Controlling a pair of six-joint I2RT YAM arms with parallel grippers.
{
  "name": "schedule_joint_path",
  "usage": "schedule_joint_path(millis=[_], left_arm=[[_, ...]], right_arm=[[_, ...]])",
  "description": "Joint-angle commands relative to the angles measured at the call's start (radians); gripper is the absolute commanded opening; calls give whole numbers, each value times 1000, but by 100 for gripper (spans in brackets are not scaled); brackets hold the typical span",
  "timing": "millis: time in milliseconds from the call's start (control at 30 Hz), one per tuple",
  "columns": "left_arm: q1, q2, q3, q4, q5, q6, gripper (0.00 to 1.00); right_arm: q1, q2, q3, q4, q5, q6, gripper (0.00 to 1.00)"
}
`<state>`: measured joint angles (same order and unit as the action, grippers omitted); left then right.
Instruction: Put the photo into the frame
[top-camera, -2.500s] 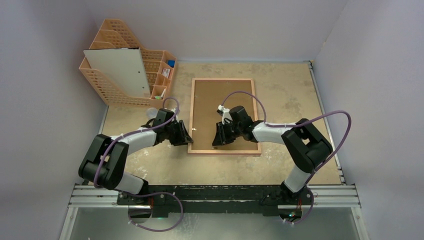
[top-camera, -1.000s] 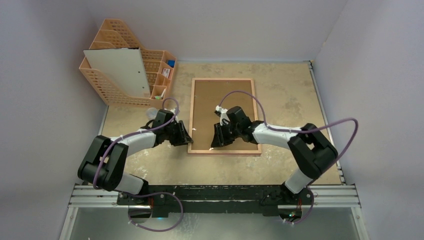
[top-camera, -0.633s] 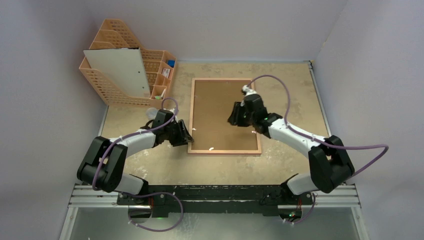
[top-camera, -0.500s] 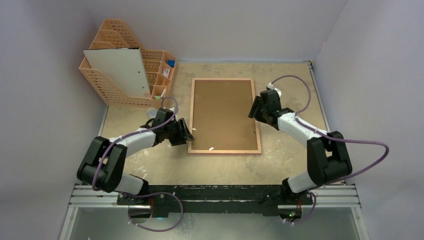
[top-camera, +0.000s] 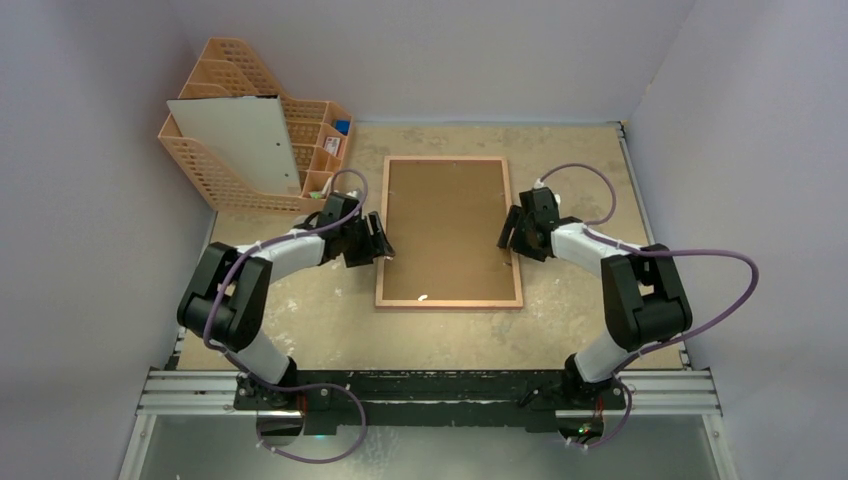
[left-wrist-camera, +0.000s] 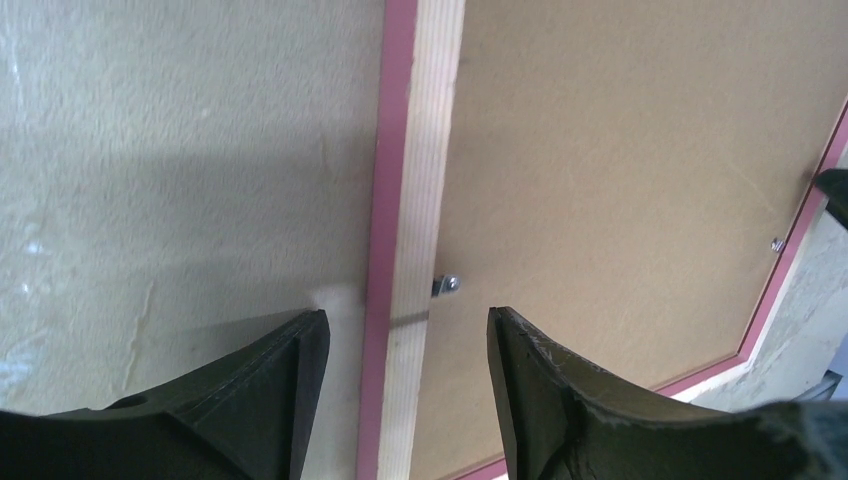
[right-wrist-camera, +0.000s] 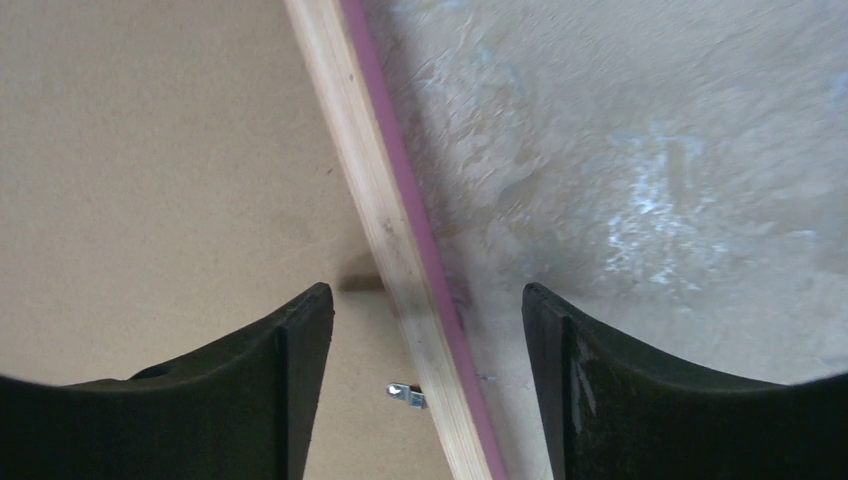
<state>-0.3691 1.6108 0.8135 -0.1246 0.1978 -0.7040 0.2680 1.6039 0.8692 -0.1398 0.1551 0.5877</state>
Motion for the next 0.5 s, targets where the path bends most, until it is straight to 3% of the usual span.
schedule_joint_path(millis=[0,233,467], left_arm=[[1,59,47,29,48,40,61],[-2,151,133,95,159,-1,59],[-16,238,197,140,193,5,58]], right_arm=[[-3,-17,-45,60,-148,-3,67],[-4,-114,-177,135,-240,14,52],[3,-218,-326,263,-445,124,47]])
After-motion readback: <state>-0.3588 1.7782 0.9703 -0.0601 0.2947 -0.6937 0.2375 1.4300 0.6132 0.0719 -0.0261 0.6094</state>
